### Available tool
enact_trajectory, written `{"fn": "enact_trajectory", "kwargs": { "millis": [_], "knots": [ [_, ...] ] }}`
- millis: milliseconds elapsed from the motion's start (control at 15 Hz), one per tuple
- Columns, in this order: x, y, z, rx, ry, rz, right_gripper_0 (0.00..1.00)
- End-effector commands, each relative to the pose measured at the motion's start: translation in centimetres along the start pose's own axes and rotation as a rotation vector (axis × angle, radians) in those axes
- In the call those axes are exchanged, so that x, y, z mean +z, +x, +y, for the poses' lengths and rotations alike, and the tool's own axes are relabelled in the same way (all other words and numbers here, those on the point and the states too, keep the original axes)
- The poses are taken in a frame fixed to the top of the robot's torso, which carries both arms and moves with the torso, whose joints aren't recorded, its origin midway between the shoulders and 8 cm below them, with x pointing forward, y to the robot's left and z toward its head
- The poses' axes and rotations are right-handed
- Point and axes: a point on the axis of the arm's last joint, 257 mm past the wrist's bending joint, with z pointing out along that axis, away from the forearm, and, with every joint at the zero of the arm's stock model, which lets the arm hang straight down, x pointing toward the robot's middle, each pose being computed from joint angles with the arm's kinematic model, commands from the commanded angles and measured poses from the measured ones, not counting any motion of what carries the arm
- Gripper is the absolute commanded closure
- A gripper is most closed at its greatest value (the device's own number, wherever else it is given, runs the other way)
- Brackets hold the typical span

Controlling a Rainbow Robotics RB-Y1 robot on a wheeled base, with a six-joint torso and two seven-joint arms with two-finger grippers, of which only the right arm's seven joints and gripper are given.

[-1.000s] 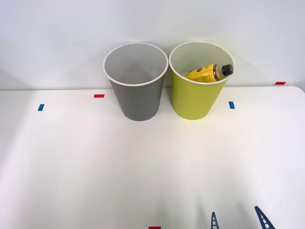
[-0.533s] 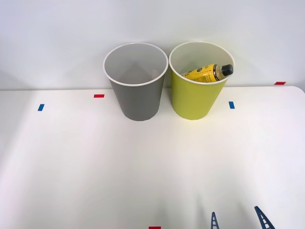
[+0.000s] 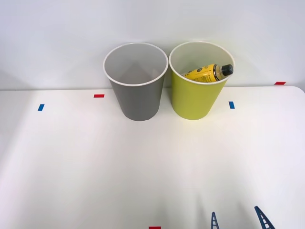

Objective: Put cans in the gray bin, plastic bottles in the light green bin

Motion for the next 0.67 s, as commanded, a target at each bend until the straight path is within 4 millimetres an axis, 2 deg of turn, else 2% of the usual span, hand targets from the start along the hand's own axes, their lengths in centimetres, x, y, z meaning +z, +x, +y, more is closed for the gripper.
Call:
{"fn": "enact_trajectory", "kwargs": {
  "millis": [67,667],
  "knots": [
    [0.00,0.00,0.00,0.000,0.000,0.000,0.00],
    [0.00,0.00,0.00,0.000,0.000,0.000,0.00]
  ]
}}
